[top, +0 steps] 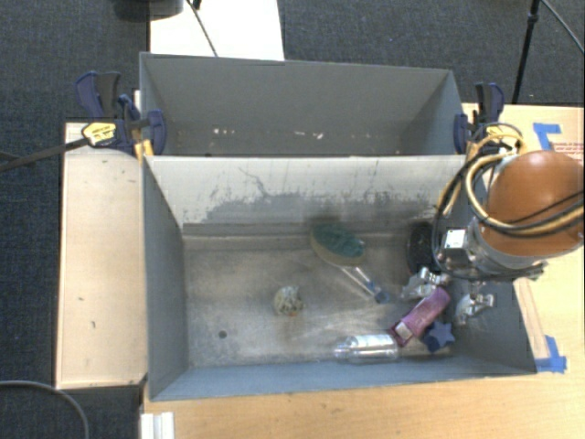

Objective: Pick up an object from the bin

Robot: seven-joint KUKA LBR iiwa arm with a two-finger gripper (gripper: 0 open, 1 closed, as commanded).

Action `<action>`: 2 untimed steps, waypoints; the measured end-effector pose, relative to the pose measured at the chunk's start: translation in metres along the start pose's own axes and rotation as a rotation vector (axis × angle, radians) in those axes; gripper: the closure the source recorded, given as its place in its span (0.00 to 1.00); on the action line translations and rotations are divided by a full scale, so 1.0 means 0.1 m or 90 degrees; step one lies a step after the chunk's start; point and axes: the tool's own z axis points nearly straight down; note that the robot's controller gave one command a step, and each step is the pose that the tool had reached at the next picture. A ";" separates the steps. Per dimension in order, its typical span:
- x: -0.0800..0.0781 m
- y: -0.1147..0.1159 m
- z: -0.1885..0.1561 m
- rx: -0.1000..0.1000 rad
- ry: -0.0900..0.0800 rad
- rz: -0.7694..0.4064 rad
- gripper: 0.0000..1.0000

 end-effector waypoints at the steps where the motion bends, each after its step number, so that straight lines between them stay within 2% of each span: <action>1: -0.07 0.01 0.18 -0.001 0.000 0.039 0.00; 2: 0.01 -0.02 0.17 0.003 0.007 0.042 1.00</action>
Offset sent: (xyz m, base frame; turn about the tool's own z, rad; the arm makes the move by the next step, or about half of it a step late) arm -0.0020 -0.0055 -0.0209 0.0653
